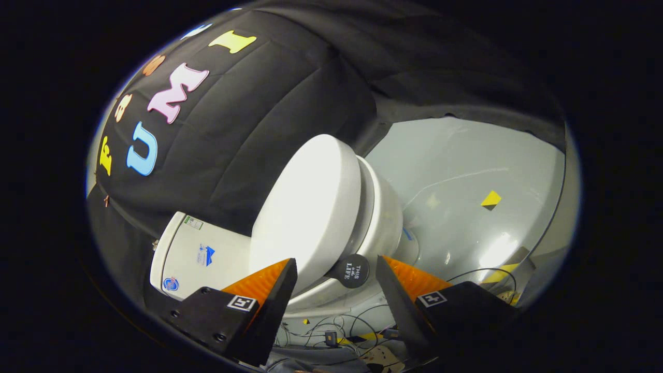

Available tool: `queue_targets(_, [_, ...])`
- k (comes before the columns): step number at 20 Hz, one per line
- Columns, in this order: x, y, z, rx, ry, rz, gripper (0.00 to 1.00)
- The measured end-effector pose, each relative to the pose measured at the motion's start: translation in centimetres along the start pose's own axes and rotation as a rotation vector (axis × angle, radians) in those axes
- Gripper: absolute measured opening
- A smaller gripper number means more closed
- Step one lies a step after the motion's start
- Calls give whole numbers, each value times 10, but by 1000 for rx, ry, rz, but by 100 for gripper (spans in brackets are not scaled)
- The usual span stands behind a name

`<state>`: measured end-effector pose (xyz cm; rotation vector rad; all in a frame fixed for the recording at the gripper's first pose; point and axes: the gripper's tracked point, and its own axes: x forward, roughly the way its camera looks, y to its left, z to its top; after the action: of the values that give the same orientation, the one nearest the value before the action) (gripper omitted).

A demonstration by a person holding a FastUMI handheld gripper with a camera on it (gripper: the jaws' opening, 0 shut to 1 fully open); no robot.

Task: Open the toilet lid.

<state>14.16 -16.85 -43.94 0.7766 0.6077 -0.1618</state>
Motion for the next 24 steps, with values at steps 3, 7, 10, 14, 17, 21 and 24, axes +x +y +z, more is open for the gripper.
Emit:
queue_targets(3, [12, -9, -13, 48, 21, 34, 97])
queue_targets(7, [28, -14, -21, 125, 25, 93, 90])
queue_targets(10, [35, -17, -22, 184, 18, 129, 76])
queue_targets(14, [41, -13, -17, 216, -19, 169, 43])
queue_targets(17, [47, -4, -14, 253, -25, 211, 27])
queue_targets(21, [50, -4, -17, 221, -4, 186, 27])
queue_targets(24, [45, 2, -14, 157, -17, 166, 27])
